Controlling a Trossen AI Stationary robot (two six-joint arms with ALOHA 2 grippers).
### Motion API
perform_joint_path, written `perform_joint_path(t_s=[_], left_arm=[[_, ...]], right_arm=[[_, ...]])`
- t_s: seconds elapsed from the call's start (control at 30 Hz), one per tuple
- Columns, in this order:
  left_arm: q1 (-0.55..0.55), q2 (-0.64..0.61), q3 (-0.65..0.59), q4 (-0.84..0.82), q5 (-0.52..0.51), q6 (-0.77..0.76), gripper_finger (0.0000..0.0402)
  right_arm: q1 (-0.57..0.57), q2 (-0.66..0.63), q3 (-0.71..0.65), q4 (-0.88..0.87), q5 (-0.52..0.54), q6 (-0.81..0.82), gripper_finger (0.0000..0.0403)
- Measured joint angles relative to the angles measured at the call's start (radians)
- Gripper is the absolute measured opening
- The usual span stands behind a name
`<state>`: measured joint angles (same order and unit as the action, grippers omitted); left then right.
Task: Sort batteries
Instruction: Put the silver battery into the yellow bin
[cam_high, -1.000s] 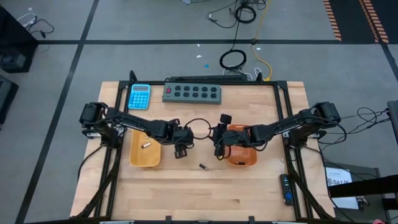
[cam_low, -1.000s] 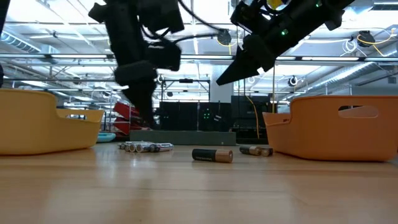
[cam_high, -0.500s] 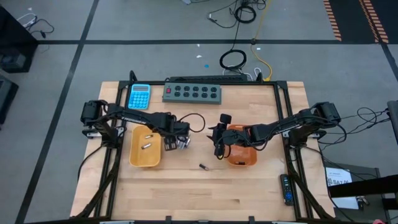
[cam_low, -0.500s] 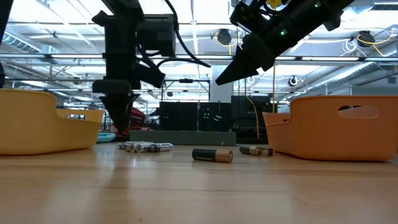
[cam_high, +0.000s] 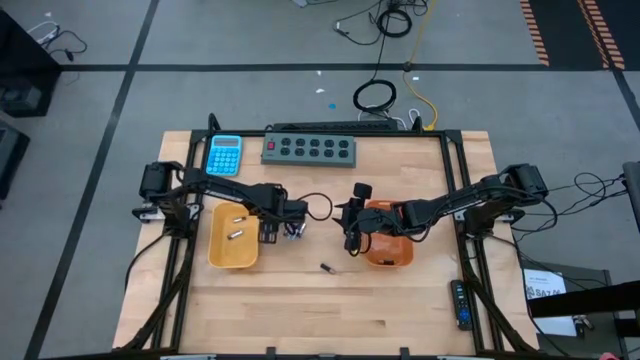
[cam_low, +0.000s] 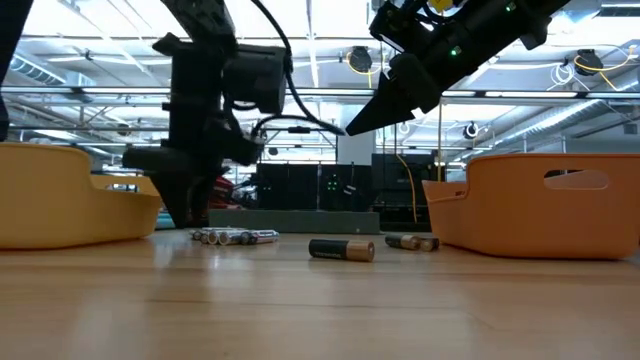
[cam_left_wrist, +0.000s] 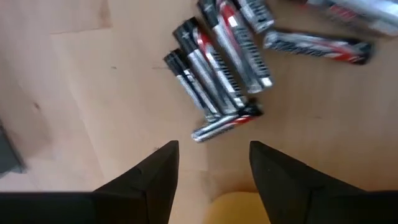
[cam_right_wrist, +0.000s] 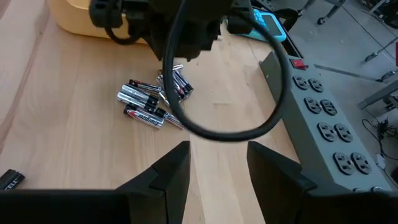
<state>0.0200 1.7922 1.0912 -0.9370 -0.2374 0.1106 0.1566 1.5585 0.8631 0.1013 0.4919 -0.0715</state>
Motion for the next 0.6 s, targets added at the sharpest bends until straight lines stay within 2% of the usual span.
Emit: perform_joint_path(t_s=[0.1,0.37,0.6], left_arm=[[0.000,0.021,0.000,0.002,-0.034,0.027,0.0194],[0.005,0.068,0.001,0.007,0.000,0.099,0.0159],[0.005,0.072,0.002,0.010,0.000,0.133,0.0154]], right_arm=[[0.000,0.000,0.000,0.000,0.000,0.000,0.0150],[0.000,0.000,0.000,0.000,0.000,0.000,0.0150],[0.000,0.000,0.000,0.000,-0.019,0.000,0.0150]])
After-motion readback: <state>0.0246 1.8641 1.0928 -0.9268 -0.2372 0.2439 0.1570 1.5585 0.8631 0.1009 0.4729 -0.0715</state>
